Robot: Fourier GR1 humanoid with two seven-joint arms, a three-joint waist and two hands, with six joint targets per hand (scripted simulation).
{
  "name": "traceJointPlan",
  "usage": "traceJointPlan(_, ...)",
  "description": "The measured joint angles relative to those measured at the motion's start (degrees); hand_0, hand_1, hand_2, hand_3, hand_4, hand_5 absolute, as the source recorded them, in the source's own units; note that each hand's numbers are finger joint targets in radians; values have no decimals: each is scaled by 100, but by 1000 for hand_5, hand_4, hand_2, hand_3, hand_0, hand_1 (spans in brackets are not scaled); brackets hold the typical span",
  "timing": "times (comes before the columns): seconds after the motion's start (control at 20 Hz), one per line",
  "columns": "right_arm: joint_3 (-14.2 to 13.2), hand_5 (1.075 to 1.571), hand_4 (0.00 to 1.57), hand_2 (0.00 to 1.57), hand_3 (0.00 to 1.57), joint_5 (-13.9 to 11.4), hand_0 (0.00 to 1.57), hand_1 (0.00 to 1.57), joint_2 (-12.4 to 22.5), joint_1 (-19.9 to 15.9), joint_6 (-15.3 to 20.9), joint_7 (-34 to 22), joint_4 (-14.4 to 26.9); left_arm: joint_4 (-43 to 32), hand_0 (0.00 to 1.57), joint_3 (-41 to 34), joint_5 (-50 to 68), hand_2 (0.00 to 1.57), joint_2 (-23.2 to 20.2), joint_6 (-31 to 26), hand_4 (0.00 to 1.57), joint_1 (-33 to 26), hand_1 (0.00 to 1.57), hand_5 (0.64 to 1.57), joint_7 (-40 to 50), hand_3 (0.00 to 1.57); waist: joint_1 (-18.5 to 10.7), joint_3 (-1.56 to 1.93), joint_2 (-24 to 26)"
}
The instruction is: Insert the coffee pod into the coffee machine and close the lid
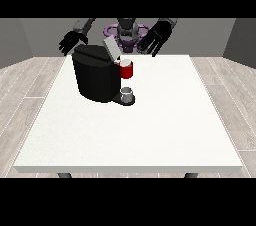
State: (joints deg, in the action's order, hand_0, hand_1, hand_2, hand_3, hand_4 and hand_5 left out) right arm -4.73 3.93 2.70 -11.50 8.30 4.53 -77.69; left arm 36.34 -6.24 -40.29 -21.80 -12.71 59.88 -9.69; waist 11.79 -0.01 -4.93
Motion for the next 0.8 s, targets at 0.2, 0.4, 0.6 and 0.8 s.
traceJointPlan(0.2, -72, 1571, 433, 0, 0, 57, 0, 0, 71, 271, -76, 70, -33, 28, 0, -531, 648, 0, 396, 76, 261, -378, 0, 1571, -50, 0, -249, -2, 486)
traceJointPlan(0.4, 9, 1571, 349, 0, 0, -41, 0, 0, 190, 461, -173, 72, -103, 37, 0, -1005, 1312, 0, 846, 37, 0, -841, 0, 1571, -219, 0, -573, -5, 935)
traceJointPlan(0.6, 48, 1571, 125, 0, 0, 6, 0, 0, 365, 442, -357, -214, -306, 69, 0, -1216, 1692, 0, 1206, 12, 191, -1405, 0, 1571, -390, 0, -884, -5, 1412)
traceJointPlan(0.8, 25, 1571, 0, 0, 0, 84, 0, 0, 628, 291, -615, -413, -520, 147, 0, -1386, 2022, 0, 1444, -45, 90, -1849, 0, 1571, -483, 0, -1137, -3, 1672)
